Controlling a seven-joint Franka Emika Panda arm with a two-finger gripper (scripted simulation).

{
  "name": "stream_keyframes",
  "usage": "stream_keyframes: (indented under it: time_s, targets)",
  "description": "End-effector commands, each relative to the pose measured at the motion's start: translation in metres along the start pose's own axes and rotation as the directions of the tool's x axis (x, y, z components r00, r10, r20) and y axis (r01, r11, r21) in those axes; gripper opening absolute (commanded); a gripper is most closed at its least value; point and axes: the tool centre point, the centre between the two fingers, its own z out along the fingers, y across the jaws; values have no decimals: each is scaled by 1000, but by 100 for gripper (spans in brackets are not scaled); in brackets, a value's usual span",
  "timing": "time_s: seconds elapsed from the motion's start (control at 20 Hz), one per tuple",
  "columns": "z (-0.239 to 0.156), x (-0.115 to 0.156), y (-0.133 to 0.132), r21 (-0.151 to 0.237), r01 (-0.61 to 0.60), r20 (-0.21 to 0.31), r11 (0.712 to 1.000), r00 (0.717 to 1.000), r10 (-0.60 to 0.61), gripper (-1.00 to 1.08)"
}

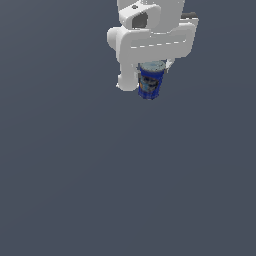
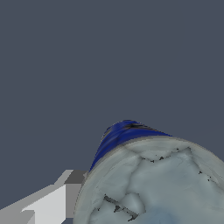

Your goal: Pick up the object and move it to a goal position.

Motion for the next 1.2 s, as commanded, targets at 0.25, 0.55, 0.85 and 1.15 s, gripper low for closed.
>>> stream_keyframes:
  time_s: [0.25,0.55,0.85,1.15]
  targets:
    - [-66,7,-18,0,-1,-3,1000,1000,1,-100]
    - [-97,12,-27,0,-1,-3,1000,1000,1,-100]
    - [-112,15,-31,0,-1,-4,1000,1000,1,-100]
    - [-116,16,-32,0,-1,-4,1000,1000,1,-100]
